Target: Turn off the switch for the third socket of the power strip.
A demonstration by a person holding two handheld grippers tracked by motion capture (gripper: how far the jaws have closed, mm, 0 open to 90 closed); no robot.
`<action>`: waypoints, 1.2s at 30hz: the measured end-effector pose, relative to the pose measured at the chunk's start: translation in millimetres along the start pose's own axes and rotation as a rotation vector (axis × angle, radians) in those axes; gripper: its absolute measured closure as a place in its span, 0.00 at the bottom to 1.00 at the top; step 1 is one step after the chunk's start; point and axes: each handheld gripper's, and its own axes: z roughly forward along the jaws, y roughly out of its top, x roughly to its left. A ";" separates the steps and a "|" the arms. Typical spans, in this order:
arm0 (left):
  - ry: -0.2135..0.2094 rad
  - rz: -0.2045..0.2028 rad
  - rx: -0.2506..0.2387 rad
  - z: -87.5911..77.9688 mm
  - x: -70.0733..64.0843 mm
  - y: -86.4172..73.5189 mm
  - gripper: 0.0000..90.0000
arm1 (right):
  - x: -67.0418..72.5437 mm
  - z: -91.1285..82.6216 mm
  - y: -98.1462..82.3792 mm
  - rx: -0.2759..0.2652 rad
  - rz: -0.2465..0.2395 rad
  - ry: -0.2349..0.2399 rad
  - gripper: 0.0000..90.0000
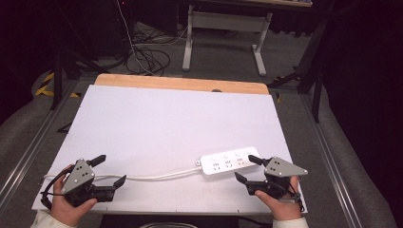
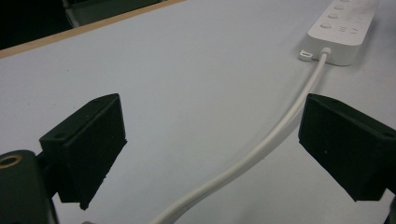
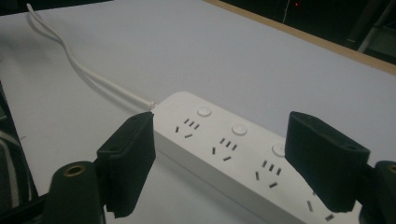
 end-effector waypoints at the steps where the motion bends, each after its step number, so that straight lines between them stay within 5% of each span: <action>1: 0.001 -0.001 0.002 0.1 0.0 -0.1 0.08 | -0.6 -0.3 -2.9 0.004 0.006 -0.002 0.28; 9: -0.004 -0.010 0.006 0.2 0.0 -0.2 0.08 | -6.9 0.7 -23.8 -0.003 0.102 0.038 0.29; 23: -0.006 -0.012 0.020 -2.3 0.8 -3.3 0.08 | -2.1 11.6 -46.7 0.106 0.054 0.000 0.28; 30: -0.008 -0.017 0.040 -4.0 2.9 -7.5 0.08 | 0.5 14.0 -54.1 0.111 0.103 0.021 0.26; 36: -0.013 -0.032 0.043 -2.8 6.9 -9.7 0.08 | -0.1 14.9 -54.2 0.107 0.096 -0.004 0.24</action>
